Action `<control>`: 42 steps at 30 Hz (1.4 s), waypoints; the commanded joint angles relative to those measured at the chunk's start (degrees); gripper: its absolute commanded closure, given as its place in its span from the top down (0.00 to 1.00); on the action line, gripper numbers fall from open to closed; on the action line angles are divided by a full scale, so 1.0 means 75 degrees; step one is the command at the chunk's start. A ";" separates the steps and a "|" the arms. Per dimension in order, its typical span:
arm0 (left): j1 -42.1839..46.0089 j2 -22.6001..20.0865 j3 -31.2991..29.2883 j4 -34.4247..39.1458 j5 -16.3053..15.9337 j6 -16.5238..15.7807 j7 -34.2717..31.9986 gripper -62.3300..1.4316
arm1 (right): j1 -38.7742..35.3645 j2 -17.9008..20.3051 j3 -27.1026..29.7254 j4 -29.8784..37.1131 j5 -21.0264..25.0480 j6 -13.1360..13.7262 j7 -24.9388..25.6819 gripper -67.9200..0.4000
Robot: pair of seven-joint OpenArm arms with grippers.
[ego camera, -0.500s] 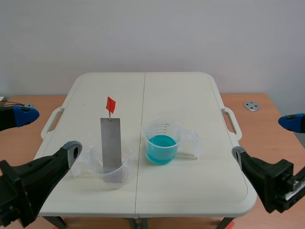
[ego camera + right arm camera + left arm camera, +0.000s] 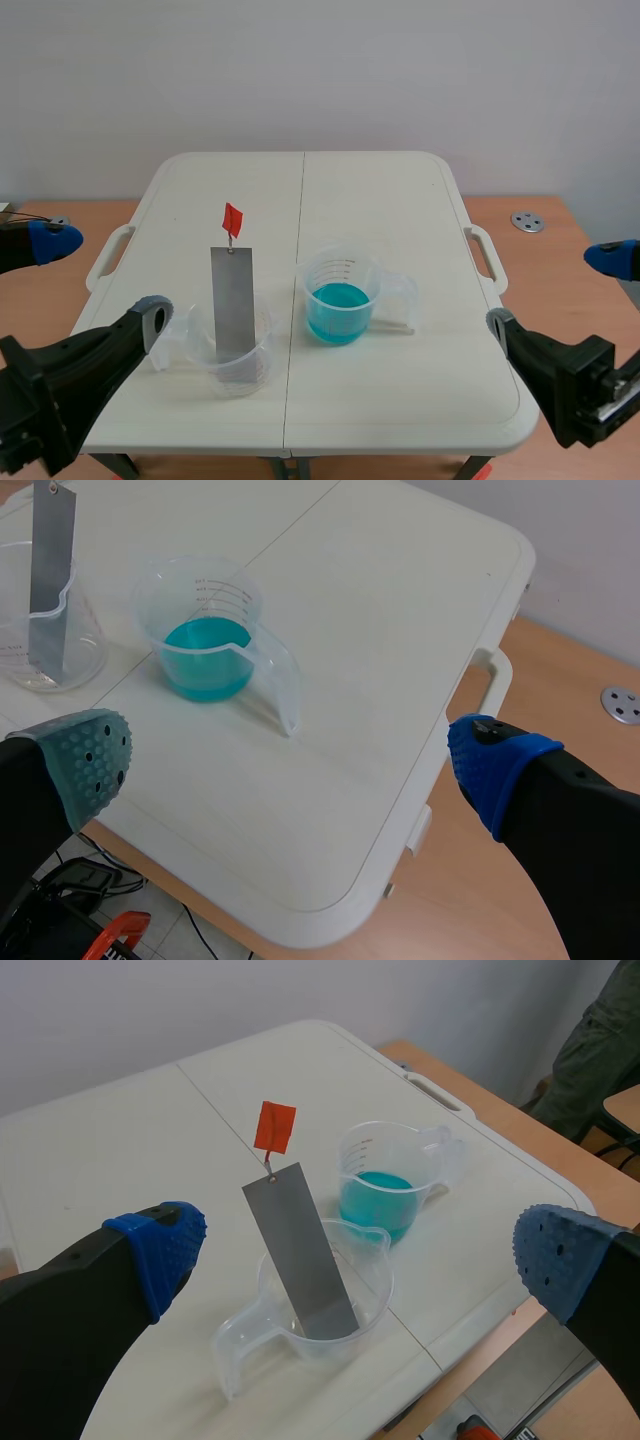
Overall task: Hold the metal plate by the orange handle, dip it into the blue solution, take it out and point at it, then put the plate back in the beaker on the left.
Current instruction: 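Lift the metal plate out of the left beaker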
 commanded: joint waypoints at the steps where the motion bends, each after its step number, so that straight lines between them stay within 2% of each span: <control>1: -0.0029 0.0020 0.0006 0.0108 -0.0052 -0.0015 -0.0099 0.99 | 0.0023 -0.0003 0.0009 0.0102 0.0061 -0.0023 0.0111 0.98; 2: -0.0029 0.0020 0.0006 0.0108 -0.0052 -0.0015 -0.0102 0.85 | 0.0035 -0.0003 0.0009 0.0102 0.0061 -0.0026 0.0111 0.98; 6: -0.0026 0.0020 0.0006 0.0105 -0.0050 0.0082 0.0067 0.16 | 0.0195 -0.0032 0.0009 0.0102 0.0093 0.0003 0.0111 0.98; 7: -0.0026 0.0020 0.0006 0.0105 -0.0047 0.0128 0.0140 0.04 | 0.0271 -0.0047 0.0009 0.0102 0.0111 0.0035 0.0111 0.98; 12: -0.0122 0.0038 0.0006 0.0105 -0.0047 0.0128 0.0122 0.05 | 0.0650 -0.0259 0.0006 0.0099 0.0119 0.0119 0.0079 0.98; 16: -0.0125 0.0023 -0.0099 0.0108 0.0216 0.0420 0.0035 0.05 | 0.1049 -0.0522 -0.0035 0.0099 0.0119 0.0131 -0.0184 0.98; 22: 0.0895 -0.0256 -0.0565 0.0108 0.0297 0.1233 -0.0472 0.05 | 0.1711 -0.0638 -0.0586 0.0073 0.0119 0.0149 -0.0615 0.98; 26: 0.2084 -0.0501 -0.0863 0.0099 0.0350 0.1988 -0.0493 0.05 | 0.2142 -0.0641 -0.1023 0.0067 0.0119 0.0146 -0.0810 0.98; 29: 0.2914 -0.0574 -0.0985 -0.0038 0.0749 0.2547 -0.0446 0.05 | 0.2436 -0.0641 -0.1352 -0.0009 0.0119 0.0140 -0.0804 0.98; 31: 0.3308 -0.0600 -0.1011 -0.0259 0.1023 0.2710 -0.0373 0.05 | 0.2675 -0.0664 -0.1594 -0.0143 0.0119 0.0140 -0.0804 0.98; 34: 0.3602 -0.0597 -0.0994 -0.0729 0.1303 0.2669 -0.0044 0.05 | 0.3048 -0.0807 -0.1918 -0.0493 0.0117 0.0140 -0.0807 0.98; 36: 0.3614 -0.0600 -0.0915 -0.1142 0.1329 0.2637 0.0105 0.05 | 0.3322 -0.0953 -0.2107 -0.0775 0.0117 0.0143 -0.0807 0.98; 42: 0.3270 -0.0597 -0.0577 -0.2428 0.1472 0.1929 0.0131 0.05 | 0.4042 -0.1320 -0.2617 -0.1507 0.0085 0.0149 -0.0804 0.98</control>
